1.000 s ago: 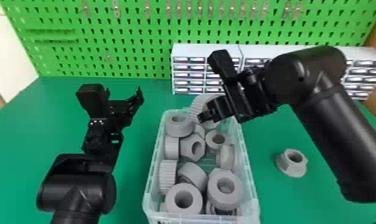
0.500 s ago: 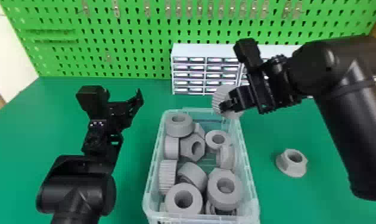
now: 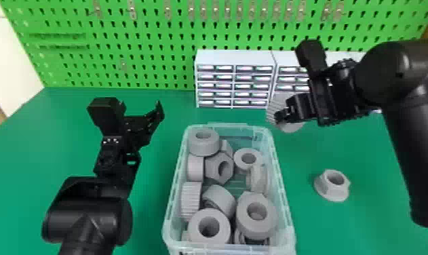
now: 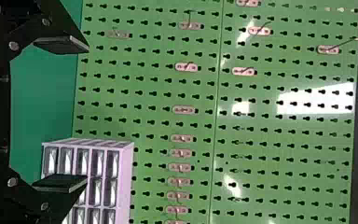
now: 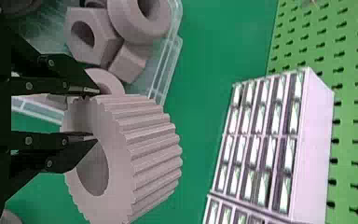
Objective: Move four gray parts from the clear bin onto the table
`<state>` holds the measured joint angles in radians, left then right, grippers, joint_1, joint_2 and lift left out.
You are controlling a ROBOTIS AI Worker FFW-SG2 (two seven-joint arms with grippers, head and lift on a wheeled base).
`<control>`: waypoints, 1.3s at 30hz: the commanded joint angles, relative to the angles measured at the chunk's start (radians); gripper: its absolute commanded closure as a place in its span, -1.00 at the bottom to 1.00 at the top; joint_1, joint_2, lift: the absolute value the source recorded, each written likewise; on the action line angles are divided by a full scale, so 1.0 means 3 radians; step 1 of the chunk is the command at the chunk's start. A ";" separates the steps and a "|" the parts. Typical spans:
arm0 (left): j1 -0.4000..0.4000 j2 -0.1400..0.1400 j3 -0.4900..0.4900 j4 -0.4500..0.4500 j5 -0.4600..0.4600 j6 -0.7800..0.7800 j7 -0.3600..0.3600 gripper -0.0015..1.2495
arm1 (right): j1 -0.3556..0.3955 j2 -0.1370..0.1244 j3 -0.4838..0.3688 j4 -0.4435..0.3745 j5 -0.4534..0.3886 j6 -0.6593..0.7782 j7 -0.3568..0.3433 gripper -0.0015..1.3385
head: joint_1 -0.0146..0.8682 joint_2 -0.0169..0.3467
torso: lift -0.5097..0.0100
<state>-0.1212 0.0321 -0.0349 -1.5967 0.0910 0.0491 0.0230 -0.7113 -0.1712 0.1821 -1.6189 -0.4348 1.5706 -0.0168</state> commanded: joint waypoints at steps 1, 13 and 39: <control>0.0000 0.0001 -0.0001 0.0005 -0.0002 0.0000 0.0000 -0.55 | 0.0034 -0.0012 -0.0116 -0.0003 0.0151 0.0005 0.0000 0.46 | 0.60 -0.51 | 0.76; -0.0026 -0.0005 -0.0022 0.0005 -0.0007 0.0000 0.0000 -0.55 | 0.0111 -0.0058 -0.0397 0.0130 0.0371 0.0005 0.0000 0.46 | 0.60 -0.51 | 0.76; -0.0056 -0.0005 -0.0078 0.0010 -0.0002 0.0000 0.0031 -0.55 | 0.0162 -0.0074 -0.0310 0.0917 0.0330 0.0005 0.0000 0.46 | 0.60 -0.51 | 0.76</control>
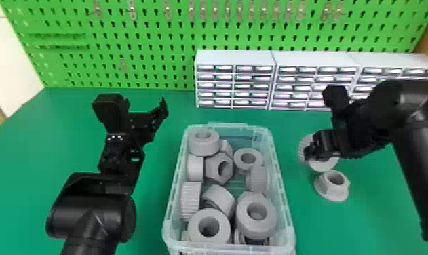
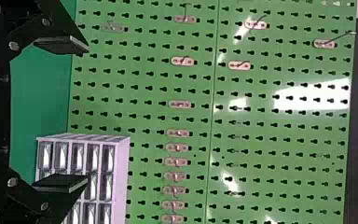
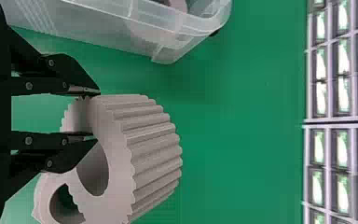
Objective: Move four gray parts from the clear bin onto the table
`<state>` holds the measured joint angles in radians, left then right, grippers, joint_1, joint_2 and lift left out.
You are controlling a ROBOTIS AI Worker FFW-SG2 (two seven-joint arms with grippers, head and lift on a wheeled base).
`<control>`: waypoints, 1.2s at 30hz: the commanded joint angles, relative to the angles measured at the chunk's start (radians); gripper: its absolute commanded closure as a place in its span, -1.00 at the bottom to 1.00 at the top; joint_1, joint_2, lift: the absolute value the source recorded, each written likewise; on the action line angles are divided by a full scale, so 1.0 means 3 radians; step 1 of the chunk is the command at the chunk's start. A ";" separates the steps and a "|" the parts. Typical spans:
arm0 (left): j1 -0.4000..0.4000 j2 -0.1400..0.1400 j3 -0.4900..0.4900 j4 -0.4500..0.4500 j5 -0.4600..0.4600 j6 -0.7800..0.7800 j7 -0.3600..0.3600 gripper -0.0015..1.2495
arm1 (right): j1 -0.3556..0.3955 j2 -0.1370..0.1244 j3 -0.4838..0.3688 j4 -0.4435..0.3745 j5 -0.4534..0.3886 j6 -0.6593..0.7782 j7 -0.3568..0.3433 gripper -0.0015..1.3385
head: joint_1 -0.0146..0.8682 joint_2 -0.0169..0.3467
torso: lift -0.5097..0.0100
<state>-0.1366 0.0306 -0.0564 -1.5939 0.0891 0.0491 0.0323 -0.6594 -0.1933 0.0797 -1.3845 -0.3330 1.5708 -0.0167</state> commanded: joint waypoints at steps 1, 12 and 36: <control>-0.0010 0.0000 -0.0006 0.0000 0.0005 0.0000 0.0000 -0.55 | -0.0016 0.0005 0.0051 0.0187 -0.0015 0.0005 0.0004 0.46 | 0.60 -0.51 | 0.76; -0.0020 0.0000 -0.0006 0.0000 0.0010 0.0000 0.0000 -0.55 | -0.0036 0.0015 0.0246 0.0468 -0.0102 0.0005 0.0004 0.46 | 0.60 -0.51 | 0.76; -0.0020 0.0000 -0.0011 0.0000 0.0010 0.0000 0.0000 -0.55 | -0.0088 0.0015 0.0425 0.0765 -0.0209 0.0005 0.0004 0.29 | 0.60 -0.51 | 0.76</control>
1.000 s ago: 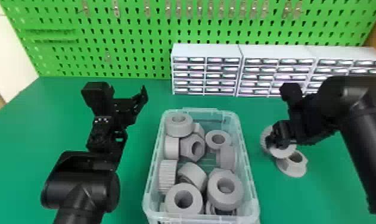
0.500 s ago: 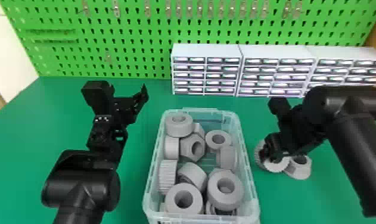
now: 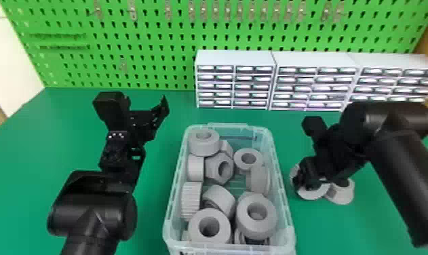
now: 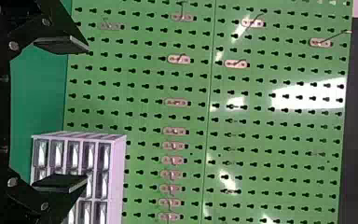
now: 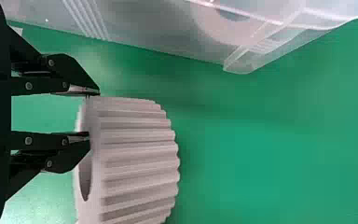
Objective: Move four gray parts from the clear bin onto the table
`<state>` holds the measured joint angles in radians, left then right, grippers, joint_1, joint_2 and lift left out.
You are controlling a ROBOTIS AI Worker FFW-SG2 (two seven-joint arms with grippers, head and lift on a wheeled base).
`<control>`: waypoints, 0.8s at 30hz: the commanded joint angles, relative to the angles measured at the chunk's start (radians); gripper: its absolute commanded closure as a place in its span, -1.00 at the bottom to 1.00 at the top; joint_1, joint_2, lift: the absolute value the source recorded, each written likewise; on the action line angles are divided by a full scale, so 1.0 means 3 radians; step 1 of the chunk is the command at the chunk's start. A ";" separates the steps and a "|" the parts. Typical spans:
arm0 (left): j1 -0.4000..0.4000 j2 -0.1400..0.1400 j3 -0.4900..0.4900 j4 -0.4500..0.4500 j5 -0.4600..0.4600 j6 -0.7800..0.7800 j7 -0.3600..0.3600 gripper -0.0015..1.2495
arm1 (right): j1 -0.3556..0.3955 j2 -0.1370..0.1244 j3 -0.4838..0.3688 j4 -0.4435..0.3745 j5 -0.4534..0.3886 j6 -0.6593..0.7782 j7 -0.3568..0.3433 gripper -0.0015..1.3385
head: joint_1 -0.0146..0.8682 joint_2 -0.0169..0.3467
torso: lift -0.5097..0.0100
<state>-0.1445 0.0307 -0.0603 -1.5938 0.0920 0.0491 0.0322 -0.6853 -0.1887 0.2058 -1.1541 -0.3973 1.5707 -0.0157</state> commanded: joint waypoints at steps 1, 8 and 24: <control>0.0006 0.0000 0.0007 0.0000 0.0000 0.0000 0.0000 -0.55 | -0.0007 0.0000 -0.0001 -0.0003 0.0000 0.0005 -0.0004 0.25 | 0.60 -0.51 | 0.76; 0.0022 0.0000 0.0012 0.0000 0.0000 0.0000 0.0000 -0.54 | -0.0032 0.0005 0.0015 -0.0039 -0.0010 0.0005 0.0001 0.03 | 0.60 -0.51 | 0.76; 0.0037 0.0005 0.0022 0.0000 0.0000 0.0000 0.0000 -0.55 | 0.0034 0.0005 -0.0031 -0.0320 0.0000 0.0005 0.0001 -0.19 | 0.60 -0.51 | 0.76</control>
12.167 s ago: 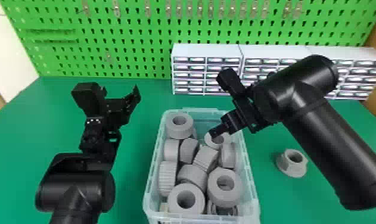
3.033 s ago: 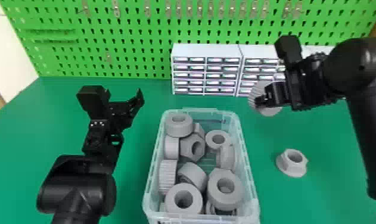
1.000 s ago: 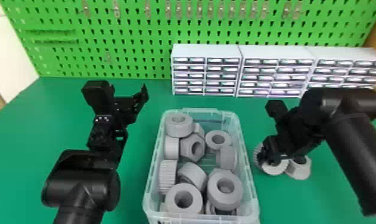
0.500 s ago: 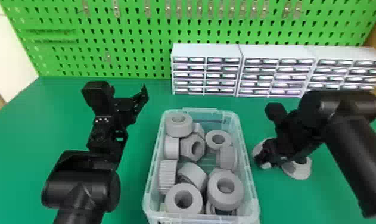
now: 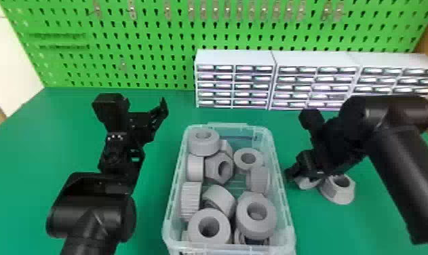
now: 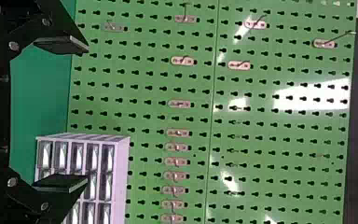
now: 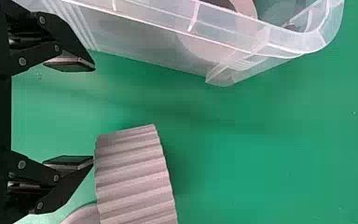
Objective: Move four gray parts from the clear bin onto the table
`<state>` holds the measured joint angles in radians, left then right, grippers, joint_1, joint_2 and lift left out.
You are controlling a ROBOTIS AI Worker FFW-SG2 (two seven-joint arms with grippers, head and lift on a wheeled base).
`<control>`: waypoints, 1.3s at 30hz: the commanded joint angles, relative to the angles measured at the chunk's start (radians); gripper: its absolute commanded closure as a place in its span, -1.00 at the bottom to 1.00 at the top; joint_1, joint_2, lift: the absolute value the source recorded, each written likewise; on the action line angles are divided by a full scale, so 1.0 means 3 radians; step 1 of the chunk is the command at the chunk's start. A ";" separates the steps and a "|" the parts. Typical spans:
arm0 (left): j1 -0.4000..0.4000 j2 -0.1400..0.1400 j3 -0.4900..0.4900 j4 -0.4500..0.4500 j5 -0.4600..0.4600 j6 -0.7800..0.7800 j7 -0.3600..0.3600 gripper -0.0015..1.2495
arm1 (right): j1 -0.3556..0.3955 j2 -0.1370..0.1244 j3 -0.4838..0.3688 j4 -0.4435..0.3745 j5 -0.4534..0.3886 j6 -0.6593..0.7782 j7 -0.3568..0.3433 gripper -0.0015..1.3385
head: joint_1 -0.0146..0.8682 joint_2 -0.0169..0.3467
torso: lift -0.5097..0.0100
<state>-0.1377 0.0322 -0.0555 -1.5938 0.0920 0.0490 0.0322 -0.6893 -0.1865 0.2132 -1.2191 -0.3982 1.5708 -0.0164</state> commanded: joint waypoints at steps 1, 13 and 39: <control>0.0014 0.0000 0.0001 0.0000 0.0000 0.0000 0.0000 -0.55 | 0.0048 0.0003 -0.0061 -0.0129 0.0003 0.0005 0.0004 -0.19 | 0.60 -0.51 | 0.76; 0.0004 0.0000 -0.0004 0.0000 0.0000 0.0000 0.0000 -0.55 | 0.0027 0.0018 -0.0102 -0.0400 0.0064 0.0005 -0.0002 -0.20 | 0.60 -0.51 | 0.76; 0.0024 0.0005 0.0006 0.0000 -0.0010 0.0000 0.0000 -0.55 | 0.0007 0.0013 0.0133 -0.0410 -0.0237 0.0005 -0.0002 -0.20 | 0.60 -0.51 | 0.76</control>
<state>-0.1319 0.0334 -0.0547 -1.5938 0.0889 0.0490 0.0322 -0.6857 -0.1826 0.2449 -1.3407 -0.4649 1.5708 -0.0167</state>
